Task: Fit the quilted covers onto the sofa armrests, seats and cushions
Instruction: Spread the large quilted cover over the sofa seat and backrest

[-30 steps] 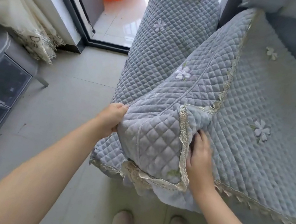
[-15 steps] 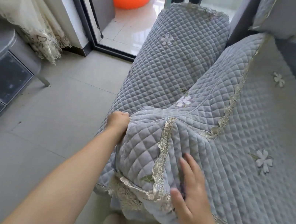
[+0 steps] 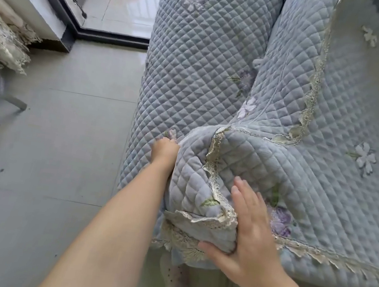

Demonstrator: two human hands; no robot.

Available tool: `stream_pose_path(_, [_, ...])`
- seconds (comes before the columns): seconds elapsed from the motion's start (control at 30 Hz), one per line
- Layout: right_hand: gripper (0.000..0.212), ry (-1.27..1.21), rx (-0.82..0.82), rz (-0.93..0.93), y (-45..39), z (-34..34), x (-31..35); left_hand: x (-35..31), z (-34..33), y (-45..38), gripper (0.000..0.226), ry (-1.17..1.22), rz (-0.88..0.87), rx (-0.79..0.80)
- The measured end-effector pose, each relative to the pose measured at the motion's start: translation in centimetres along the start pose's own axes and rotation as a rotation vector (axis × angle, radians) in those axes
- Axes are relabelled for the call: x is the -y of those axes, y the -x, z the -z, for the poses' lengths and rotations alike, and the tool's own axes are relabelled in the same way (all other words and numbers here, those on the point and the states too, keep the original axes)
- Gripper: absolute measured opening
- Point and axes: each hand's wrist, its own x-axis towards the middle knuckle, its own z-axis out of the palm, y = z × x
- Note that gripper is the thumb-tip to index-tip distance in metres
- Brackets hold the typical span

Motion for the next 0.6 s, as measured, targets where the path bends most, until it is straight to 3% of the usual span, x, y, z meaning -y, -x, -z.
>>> stream_pose_path(0.1, [0.069,0.025,-0.006,-0.007,0.5,-0.6,0.4,0.3,-0.2,-0.1,0.039,-0.067,-0.009,0.001])
stream_pose_path(0.3, [0.057,-0.033,-0.043,-0.033,1.7,0.2,0.1,-0.3,0.6,1.4,0.051,0.160,-0.105,0.022])
stream_pose_path(0.4, [0.061,-0.169,0.024,-0.040,1.9,1.6,0.4,-2.1,2.4,2.4,0.071,0.417,0.046,0.297])
stream_pose_path(0.47, [0.057,-0.333,0.080,-0.088,1.5,2.7,0.8,-3.5,3.0,3.2,0.065,0.440,0.036,0.393])
stream_pose_path(0.6, [0.048,-0.549,0.033,-0.281,0.7,3.8,1.7,-4.2,1.9,2.2,0.074,0.415,0.003,0.194])
